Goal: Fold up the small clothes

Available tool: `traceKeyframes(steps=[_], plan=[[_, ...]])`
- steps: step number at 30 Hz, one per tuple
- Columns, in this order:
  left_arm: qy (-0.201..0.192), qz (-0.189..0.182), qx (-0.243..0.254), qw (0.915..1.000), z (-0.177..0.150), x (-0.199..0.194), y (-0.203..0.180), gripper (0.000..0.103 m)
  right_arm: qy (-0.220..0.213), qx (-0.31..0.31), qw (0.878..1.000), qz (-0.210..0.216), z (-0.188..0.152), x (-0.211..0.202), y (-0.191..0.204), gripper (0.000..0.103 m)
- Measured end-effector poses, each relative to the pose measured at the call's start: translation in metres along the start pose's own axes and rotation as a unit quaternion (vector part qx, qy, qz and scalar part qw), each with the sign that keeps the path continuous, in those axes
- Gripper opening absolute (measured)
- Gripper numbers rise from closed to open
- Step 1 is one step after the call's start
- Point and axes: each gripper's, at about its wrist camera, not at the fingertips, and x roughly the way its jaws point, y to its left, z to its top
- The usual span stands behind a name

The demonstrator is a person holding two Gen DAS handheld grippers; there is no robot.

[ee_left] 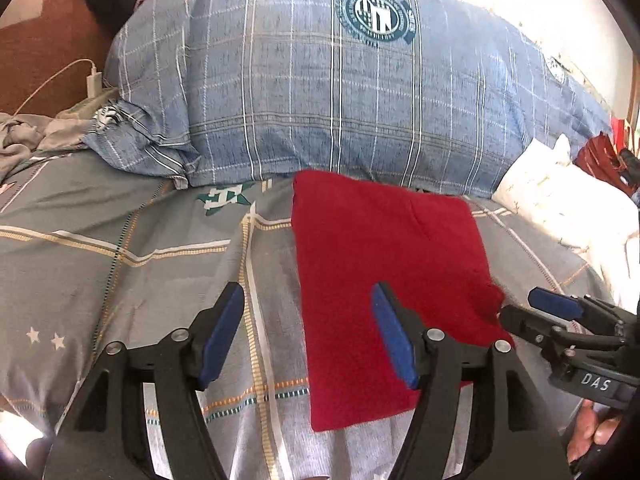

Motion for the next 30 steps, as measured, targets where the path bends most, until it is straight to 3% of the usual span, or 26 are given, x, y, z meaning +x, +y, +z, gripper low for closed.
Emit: traceKeyframes(steps=[13,30], plan=[[-0.036,0.01,0.002,0.9993,-0.006,-0.035,0.001,0.066,-0.023,-0.013,0.999,-0.02,0.001,-0.016,0.017,0.08],[-0.041,0.014,0.009,0.999,-0.005,-0.036,-0.002,0.066,-0.025,-0.015,0.999,-0.022,0.003,-0.017,0.02,0.081]])
